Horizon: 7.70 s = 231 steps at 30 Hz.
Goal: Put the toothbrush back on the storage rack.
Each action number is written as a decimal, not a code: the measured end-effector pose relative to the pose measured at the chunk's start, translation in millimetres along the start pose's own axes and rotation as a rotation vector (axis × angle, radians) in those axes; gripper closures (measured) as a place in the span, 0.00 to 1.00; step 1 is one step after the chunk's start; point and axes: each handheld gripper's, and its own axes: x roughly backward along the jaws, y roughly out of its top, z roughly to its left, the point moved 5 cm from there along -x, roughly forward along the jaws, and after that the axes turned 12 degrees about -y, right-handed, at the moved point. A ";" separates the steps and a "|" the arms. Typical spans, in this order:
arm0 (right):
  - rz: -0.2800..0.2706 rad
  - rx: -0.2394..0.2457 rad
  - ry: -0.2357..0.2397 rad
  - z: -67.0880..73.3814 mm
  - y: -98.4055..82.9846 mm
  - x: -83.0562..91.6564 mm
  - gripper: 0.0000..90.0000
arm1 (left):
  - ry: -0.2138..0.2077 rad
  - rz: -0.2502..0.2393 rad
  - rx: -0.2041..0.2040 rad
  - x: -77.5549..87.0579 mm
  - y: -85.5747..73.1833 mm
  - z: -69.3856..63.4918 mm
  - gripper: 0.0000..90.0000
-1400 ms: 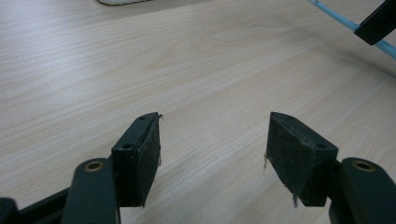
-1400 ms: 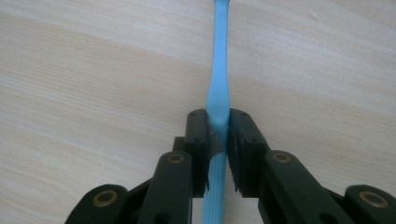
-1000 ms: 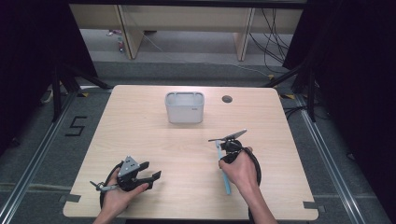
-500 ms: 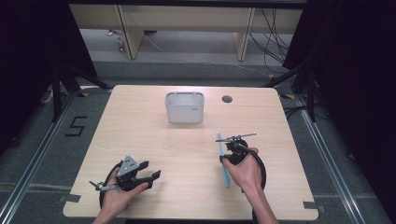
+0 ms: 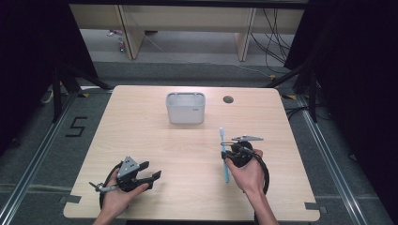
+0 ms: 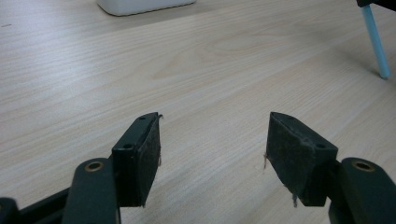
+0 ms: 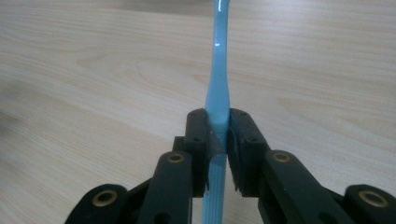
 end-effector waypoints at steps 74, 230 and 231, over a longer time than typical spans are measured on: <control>-0.580 0.053 0.071 19.9 14.6 30.5 0.88 | -0.061 -0.073 -0.100 -10.6 27.4 -19.8 0.36; -0.574 0.097 -0.016 -19.2 -20.3 26.8 0.58 | -0.055 -0.300 -0.214 -52.5 161.5 21.2 0.92; -0.594 0.114 -0.029 -21.6 -19.7 26.2 0.58 | -0.054 -0.299 -0.217 -53.0 162.3 21.6 0.92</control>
